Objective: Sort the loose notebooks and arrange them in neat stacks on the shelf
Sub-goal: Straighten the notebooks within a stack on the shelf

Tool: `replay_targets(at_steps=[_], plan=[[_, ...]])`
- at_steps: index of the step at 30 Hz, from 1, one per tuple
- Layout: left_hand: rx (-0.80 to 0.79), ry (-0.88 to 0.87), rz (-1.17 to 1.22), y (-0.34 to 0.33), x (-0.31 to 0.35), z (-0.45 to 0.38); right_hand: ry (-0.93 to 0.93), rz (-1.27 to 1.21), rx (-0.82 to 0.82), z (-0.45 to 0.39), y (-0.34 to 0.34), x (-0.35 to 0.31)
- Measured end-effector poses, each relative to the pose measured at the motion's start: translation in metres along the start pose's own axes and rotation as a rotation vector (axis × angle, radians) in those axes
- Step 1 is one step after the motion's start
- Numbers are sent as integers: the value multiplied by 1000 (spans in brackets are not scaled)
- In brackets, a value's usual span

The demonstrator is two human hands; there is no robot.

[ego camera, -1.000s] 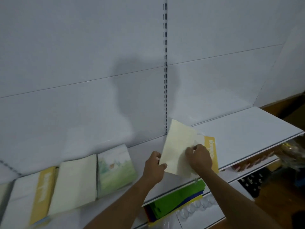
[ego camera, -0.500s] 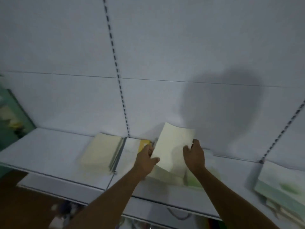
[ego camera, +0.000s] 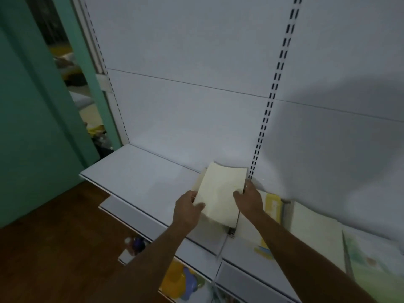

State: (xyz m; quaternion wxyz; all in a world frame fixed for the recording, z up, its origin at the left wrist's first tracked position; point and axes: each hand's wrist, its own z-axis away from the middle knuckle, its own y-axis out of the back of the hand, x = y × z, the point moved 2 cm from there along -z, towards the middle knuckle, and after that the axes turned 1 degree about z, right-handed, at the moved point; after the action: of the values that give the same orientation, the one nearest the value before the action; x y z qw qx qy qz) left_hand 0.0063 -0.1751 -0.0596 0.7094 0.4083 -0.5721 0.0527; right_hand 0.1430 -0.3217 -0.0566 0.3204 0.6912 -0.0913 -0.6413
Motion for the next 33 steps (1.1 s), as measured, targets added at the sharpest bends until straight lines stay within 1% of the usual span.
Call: replay_targets(at_steps=[3, 6, 13, 15, 17, 19, 20, 23, 26, 28, 30, 33], plan=[[-6, 11, -128, 9, -18, -15, -71, 38, -74, -10, -31, -3], [-11, 52, -184, 9, -31, -28, -116, 54, -119, -16, -49, -3], [-14, 113, -291, 4, -48, -40, -180, 177, -208, -22, -51, 1], [22, 111, -320, 4, -48, -36, -155, 188, -186, -18, -46, 1], [95, 89, -363, 3, -42, -30, -136, 151, -138, -13, -35, -1], [149, 33, -424, -2, -28, -22, -106, 140, -97, -7, -20, -1], [146, 0, -447, -8, -18, -19, -88, 159, -81, -2, -10, 0], [45, -109, -454, -41, 28, -7, -71, 176, 19, 13, 32, 11], [-119, -234, -336, -93, 84, 16, -84, 198, 121, 30, 94, 36], [-240, -330, -296, -133, 119, 38, -102, 252, 210, 43, 143, 63], [-341, -378, -294, -172, 151, 65, -154, 327, 294, 65, 194, 96], [-451, -456, -288, -229, 189, 110, -231, 470, 360, 103, 266, 151]])
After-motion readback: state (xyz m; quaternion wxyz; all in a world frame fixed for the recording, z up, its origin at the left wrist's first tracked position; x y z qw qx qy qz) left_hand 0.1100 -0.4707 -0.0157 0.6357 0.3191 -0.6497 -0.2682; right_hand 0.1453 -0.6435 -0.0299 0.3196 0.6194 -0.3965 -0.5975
